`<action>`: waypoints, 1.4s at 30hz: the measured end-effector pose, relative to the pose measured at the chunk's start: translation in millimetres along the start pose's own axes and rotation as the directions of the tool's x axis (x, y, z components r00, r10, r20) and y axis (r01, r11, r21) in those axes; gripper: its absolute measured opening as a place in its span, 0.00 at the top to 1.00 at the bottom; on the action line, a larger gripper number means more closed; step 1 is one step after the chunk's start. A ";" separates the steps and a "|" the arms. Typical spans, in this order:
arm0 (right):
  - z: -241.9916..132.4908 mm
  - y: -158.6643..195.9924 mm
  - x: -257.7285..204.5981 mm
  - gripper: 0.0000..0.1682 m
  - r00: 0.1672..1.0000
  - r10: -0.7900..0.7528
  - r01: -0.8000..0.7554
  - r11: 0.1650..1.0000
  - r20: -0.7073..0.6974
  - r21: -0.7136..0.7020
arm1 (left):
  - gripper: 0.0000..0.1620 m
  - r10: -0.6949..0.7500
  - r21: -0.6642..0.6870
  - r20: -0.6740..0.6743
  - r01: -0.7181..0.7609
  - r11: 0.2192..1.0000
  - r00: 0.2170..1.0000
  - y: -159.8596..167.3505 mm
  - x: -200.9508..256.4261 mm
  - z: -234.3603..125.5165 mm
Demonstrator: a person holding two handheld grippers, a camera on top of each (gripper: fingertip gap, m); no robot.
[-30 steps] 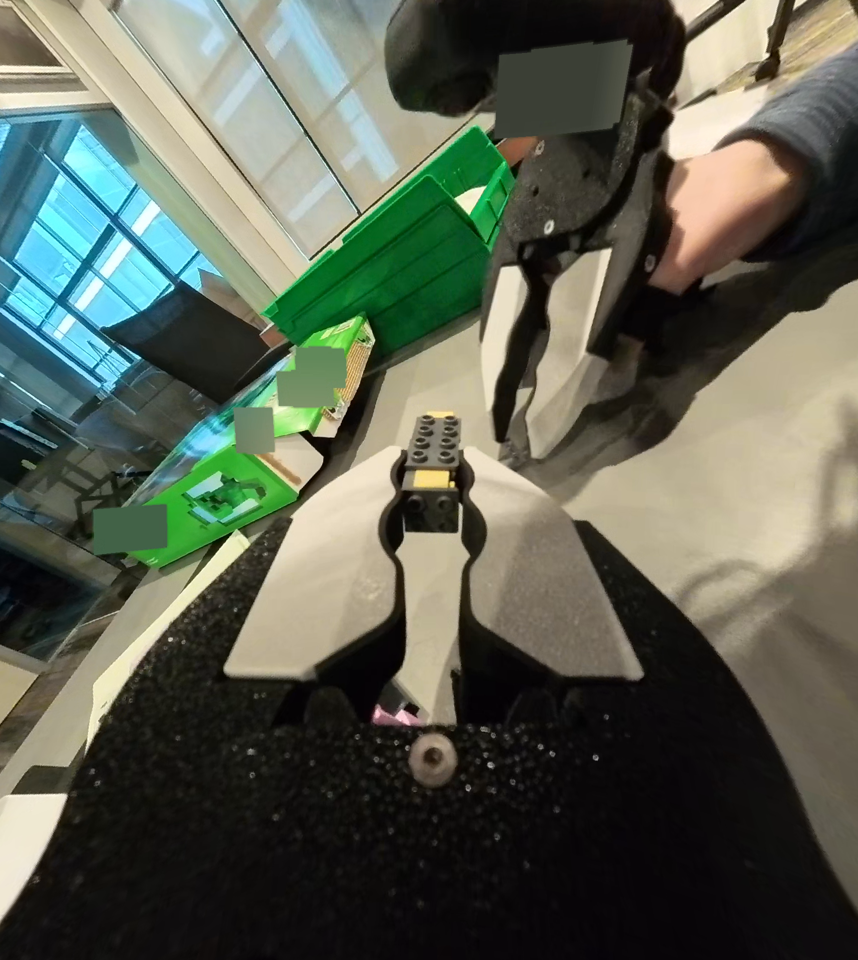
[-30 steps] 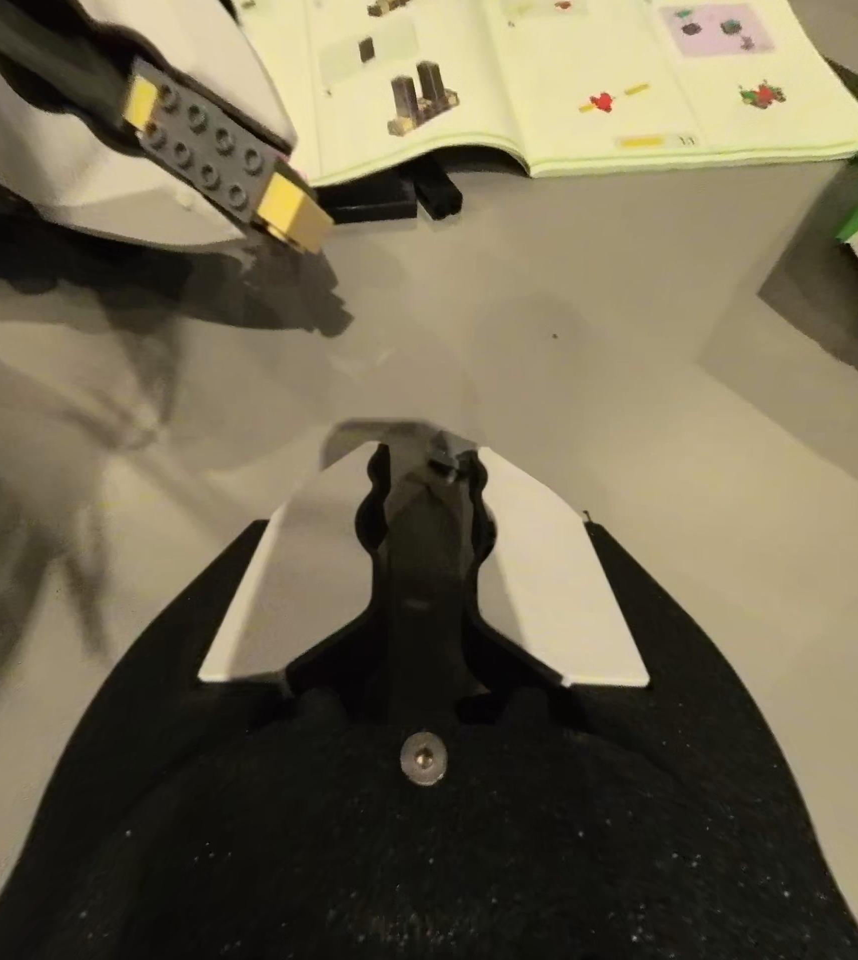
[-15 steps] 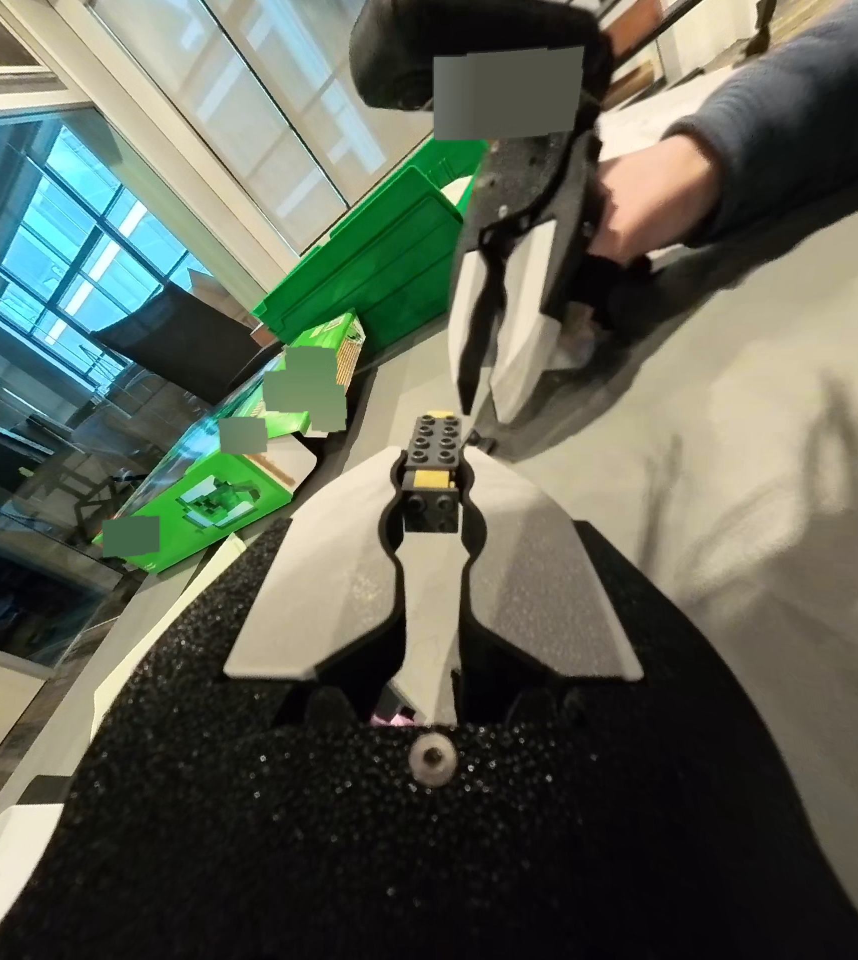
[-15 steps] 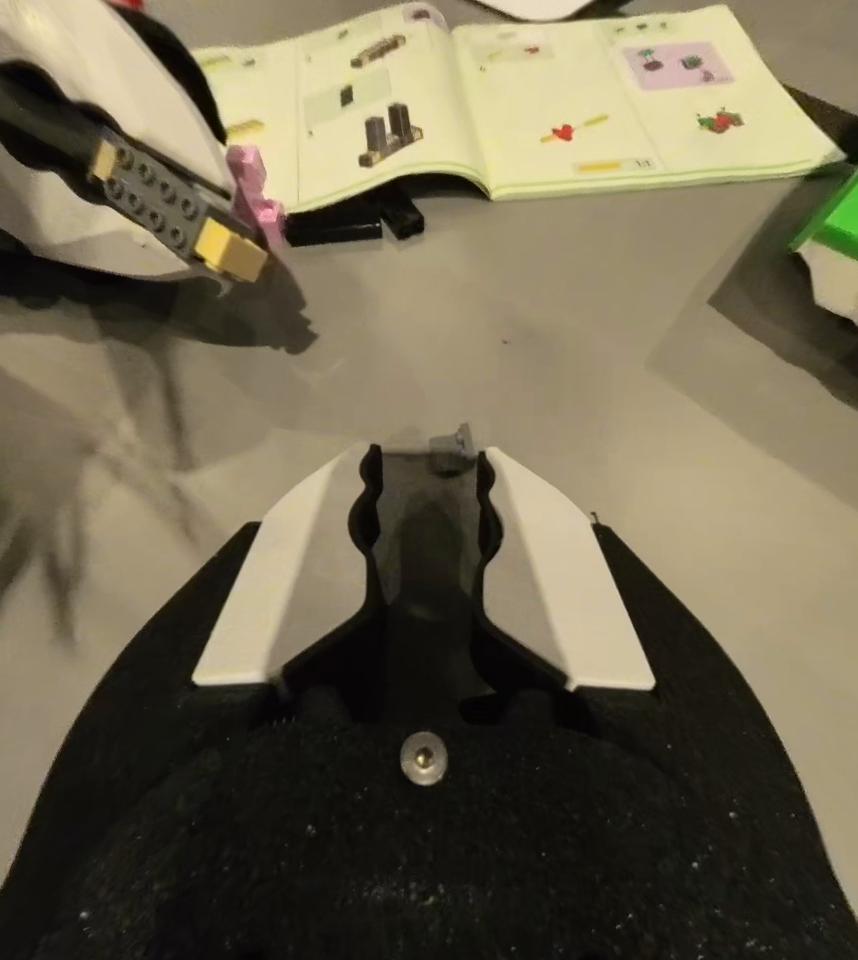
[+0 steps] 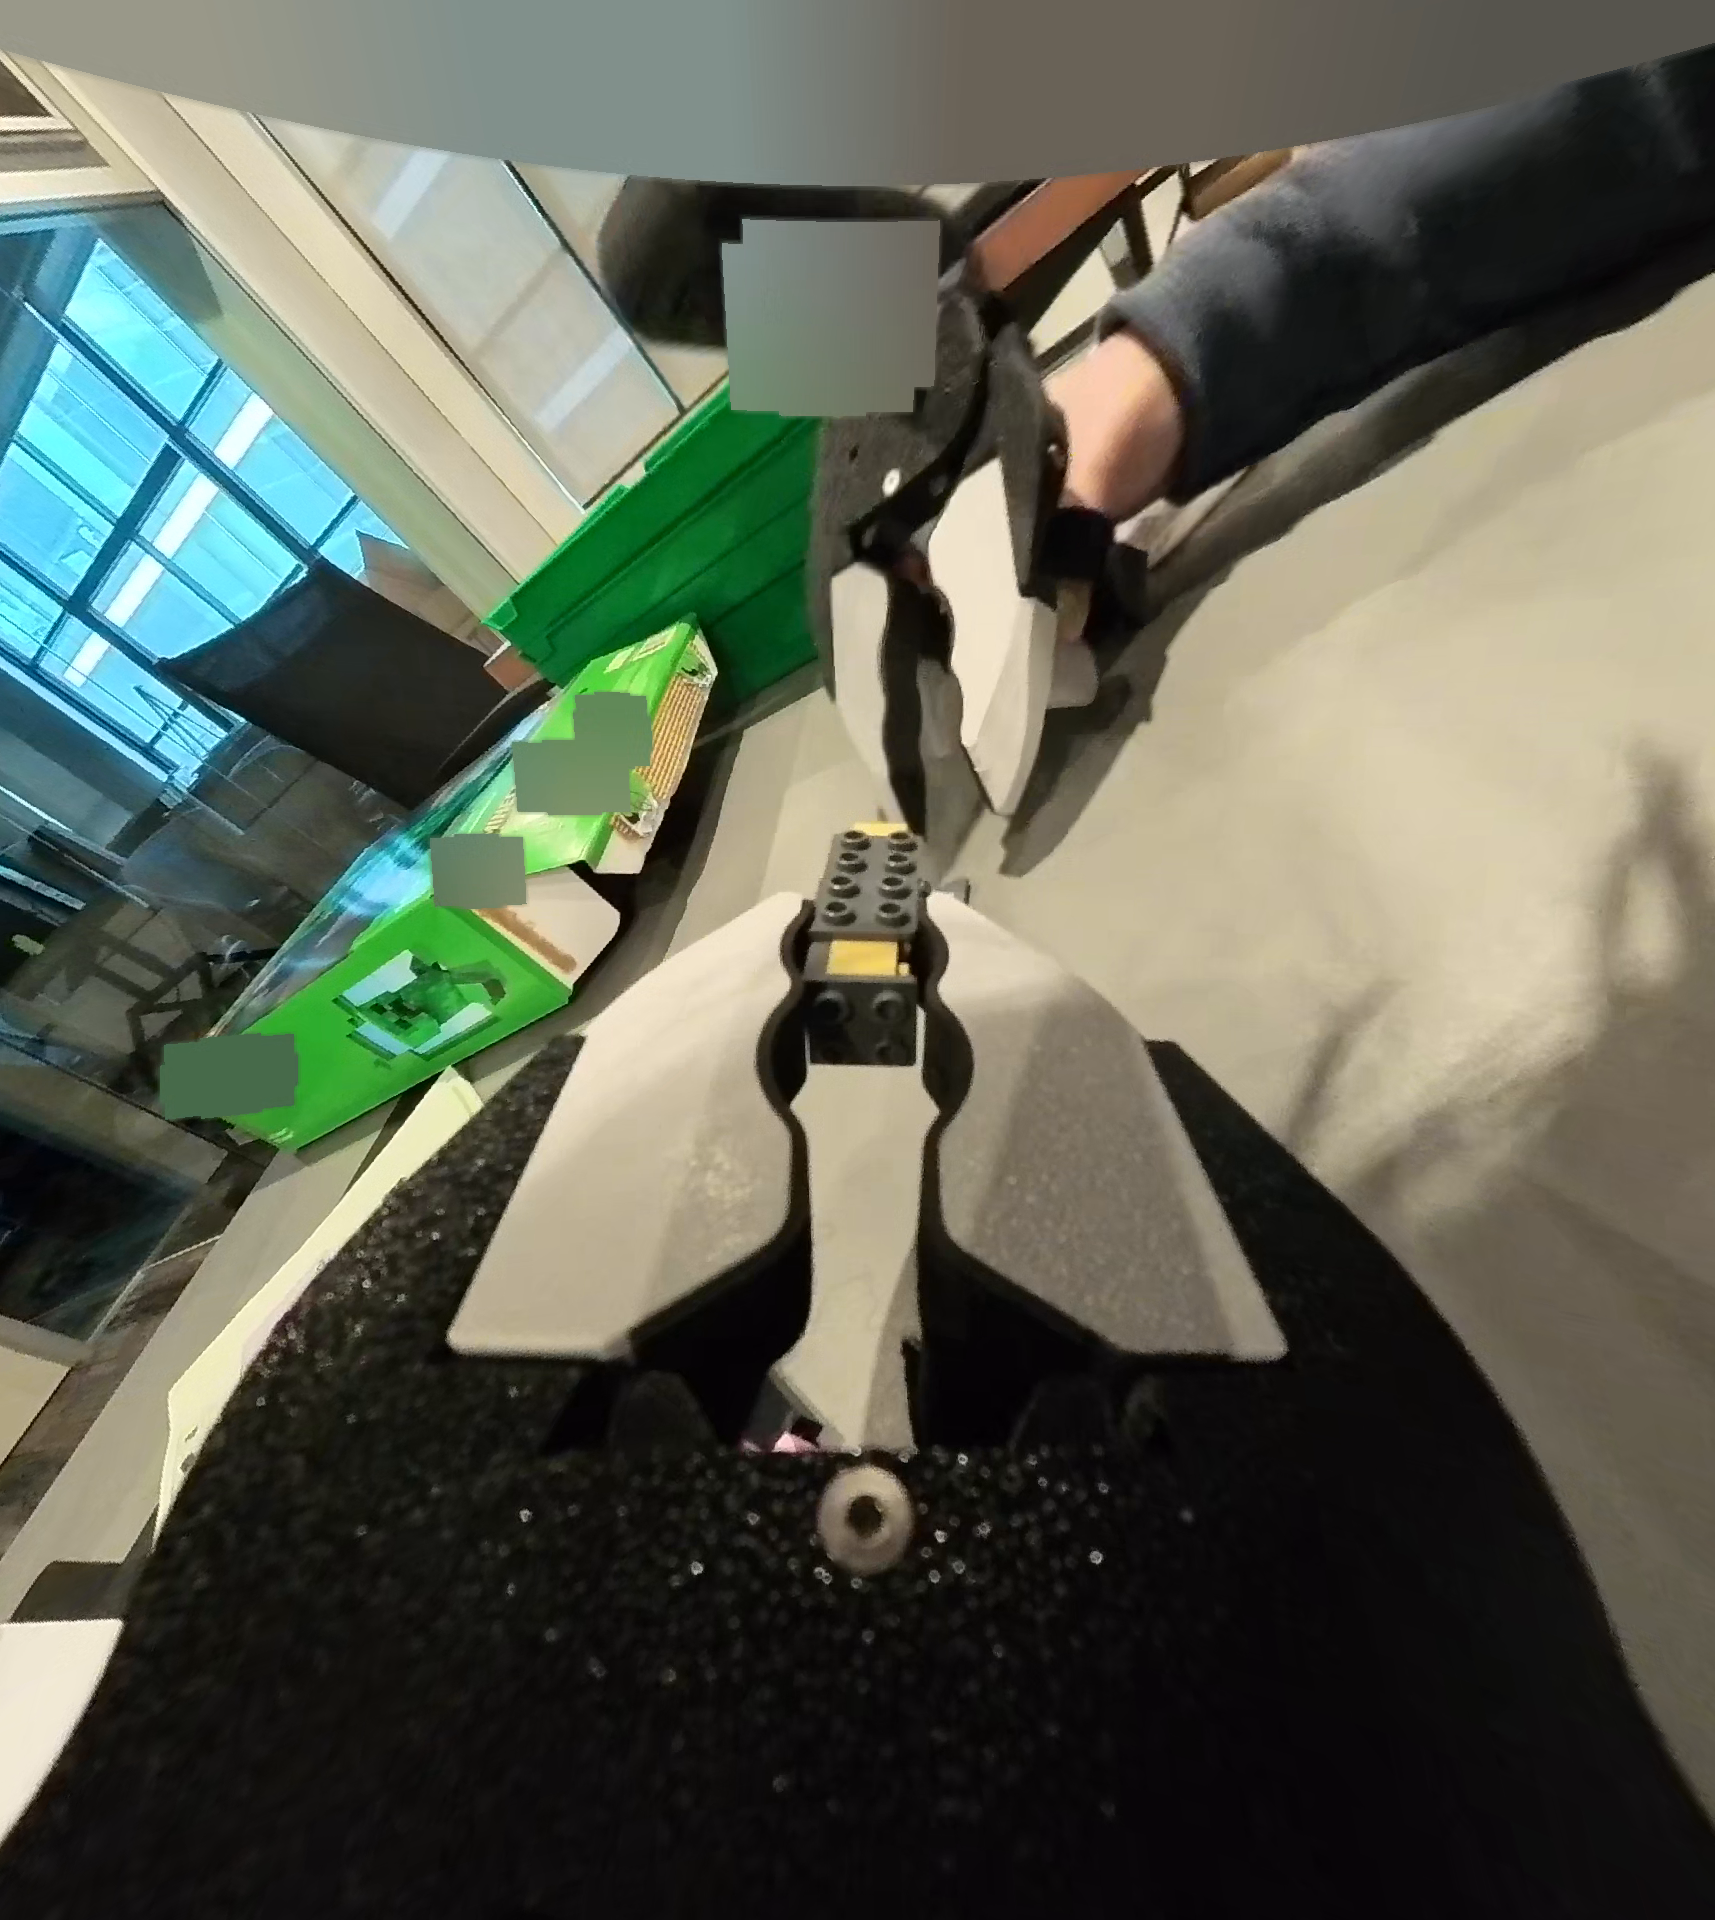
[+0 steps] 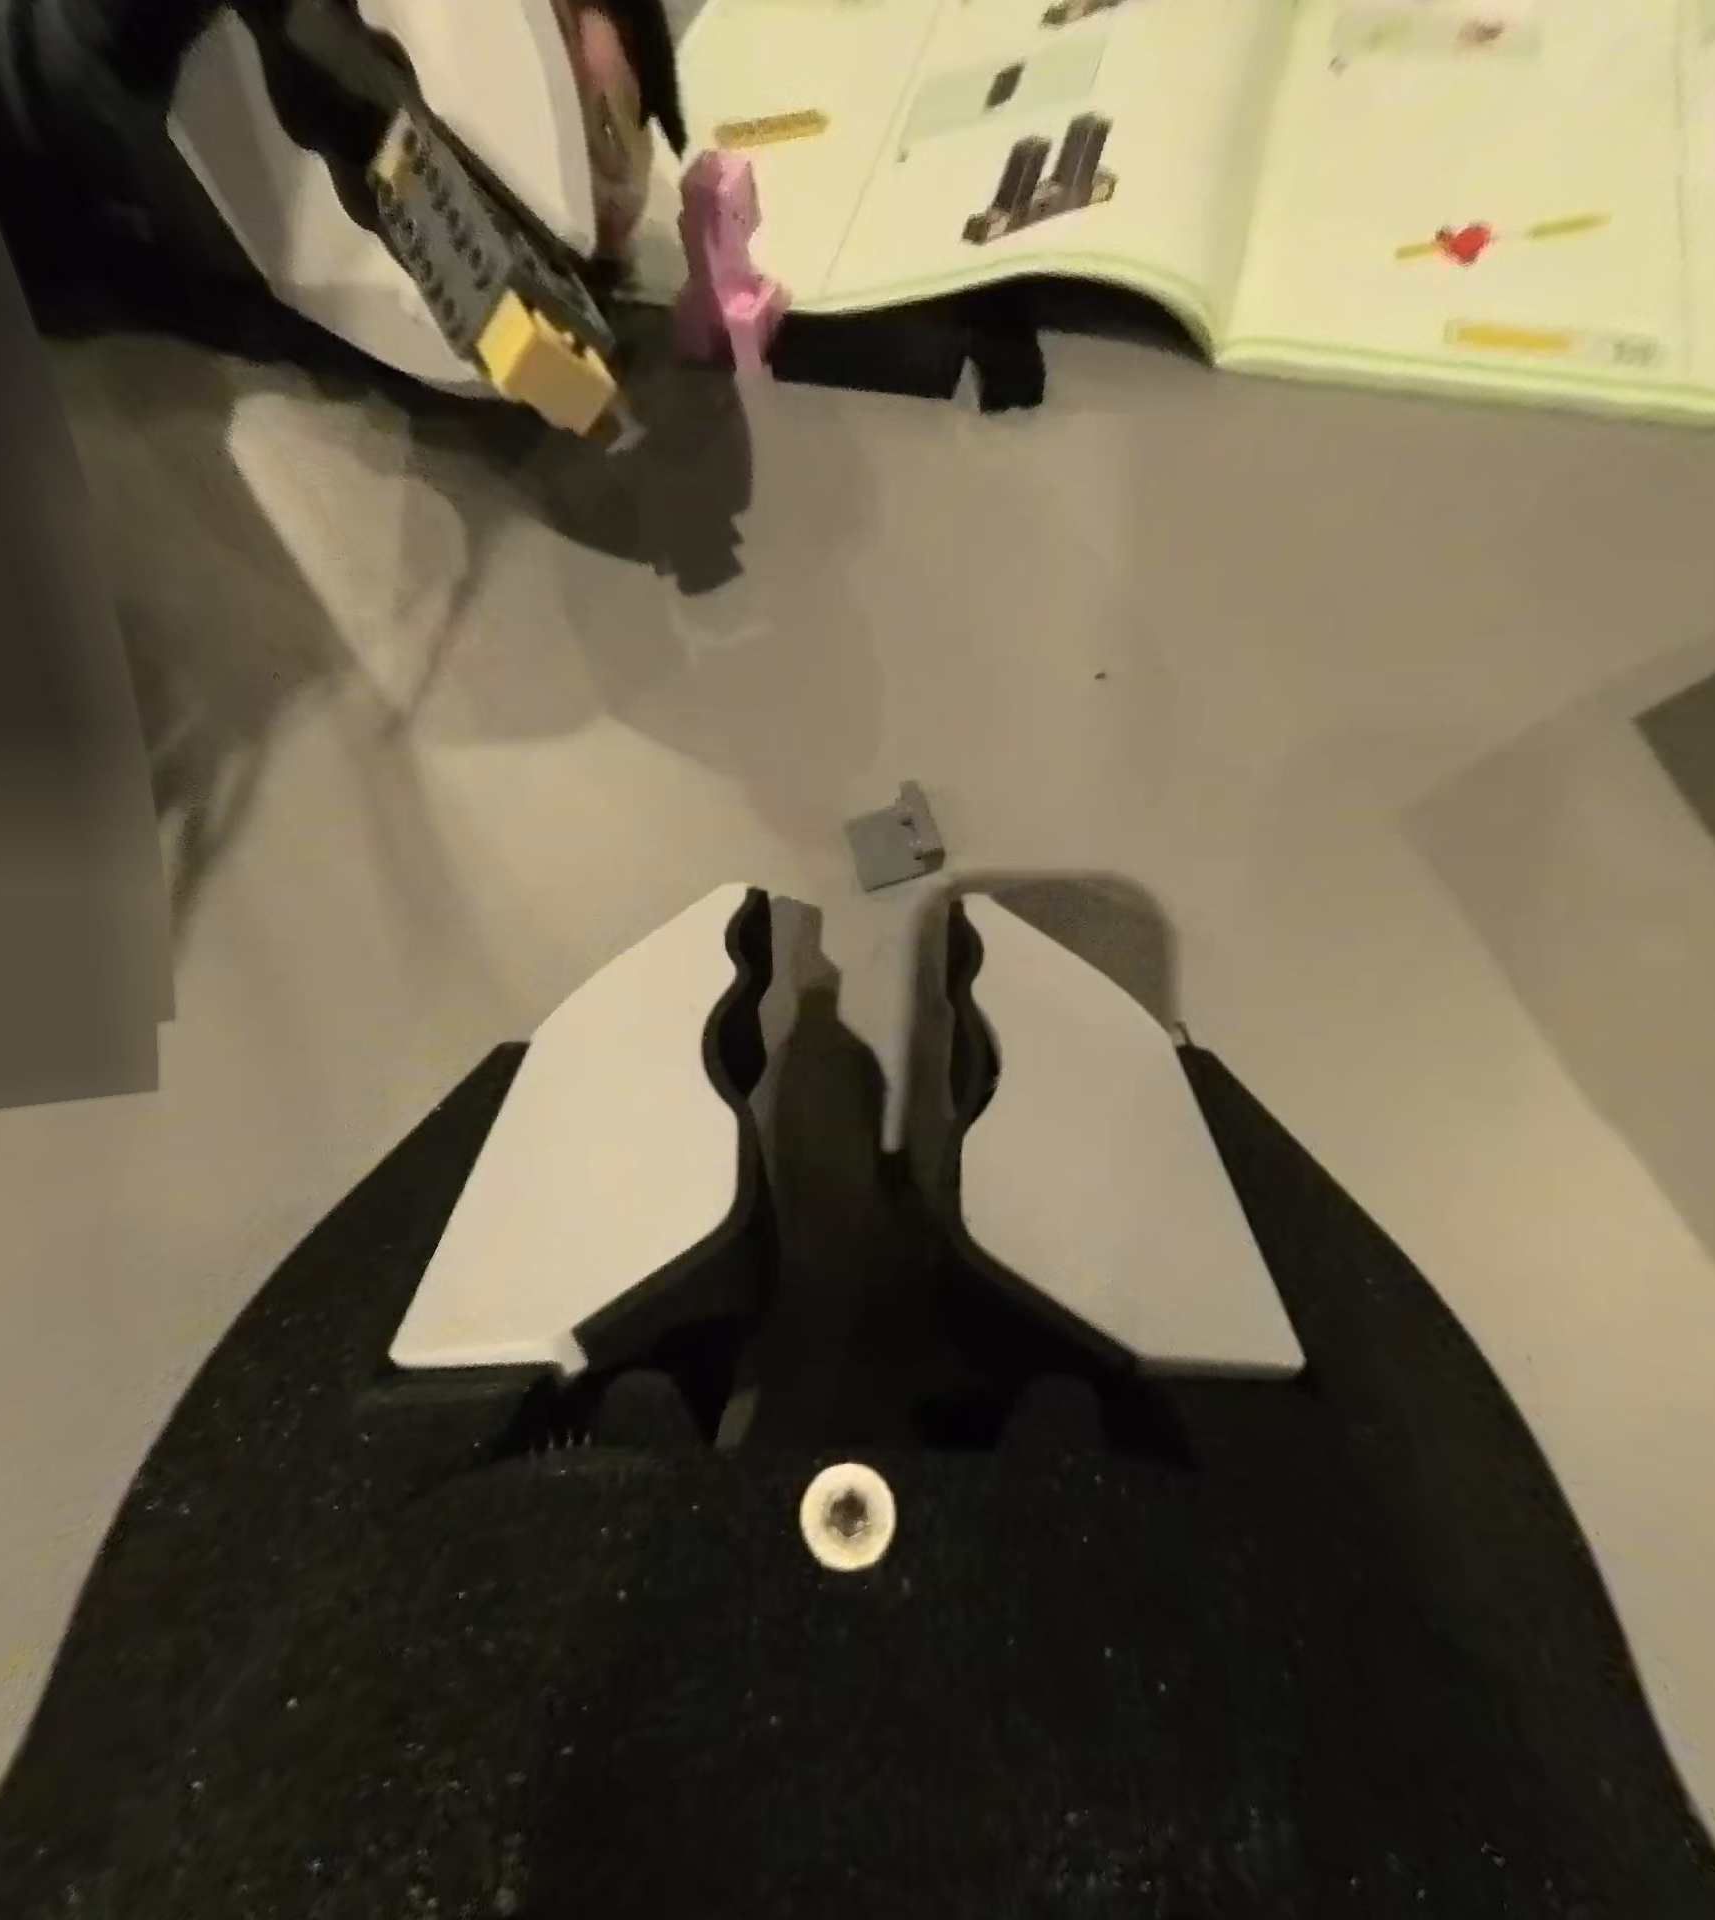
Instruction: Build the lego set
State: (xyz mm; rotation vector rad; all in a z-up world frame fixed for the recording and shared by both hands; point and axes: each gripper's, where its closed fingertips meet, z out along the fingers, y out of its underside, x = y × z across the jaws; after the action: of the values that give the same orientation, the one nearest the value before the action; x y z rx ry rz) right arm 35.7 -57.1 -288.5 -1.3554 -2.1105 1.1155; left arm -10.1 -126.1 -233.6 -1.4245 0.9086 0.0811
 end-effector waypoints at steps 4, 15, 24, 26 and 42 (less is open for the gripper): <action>3.3 -6.0 5.0 0.82 1.000 0.001 -0.001 1.000 0.027 0.016 | 0.90 0.001 -0.004 -0.005 -0.001 1.000 1.000 0.6 0.8 0.3; 9.4 -2.3 -9.4 0.85 0.989 -0.067 0.072 0.997 0.133 -0.034 | 0.90 0.010 -0.011 -0.009 -0.010 1.000 1.000 1.1 2.2 1.5; 11.5 -5.1 -1.8 0.82 0.997 0.073 -0.073 0.997 0.014 -0.029 | 0.90 0.009 -0.010 -0.010 -0.009 1.000 1.000 1.0 2.1 1.6; 11.0 -7.1 0.5 0.83 0.981 0.153 -0.150 0.988 -0.118 0.029 | 0.90 0.008 -0.010 -0.008 -0.008 1.000 1.000 0.9 1.7 1.4; 19.9 -4.7 -10.2 0.85 0.965 0.031 -0.042 0.999 -0.261 -0.035 | 0.90 0.022 -0.011 -0.014 -0.022 1.000 1.000 0.2 4.2 1.2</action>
State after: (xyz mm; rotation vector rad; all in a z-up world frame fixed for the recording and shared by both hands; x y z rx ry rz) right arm 24.0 -75.3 -296.0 -1.4763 -1.9338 0.8584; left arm -6.8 -127.0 -236.3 -1.4273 0.9365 0.0931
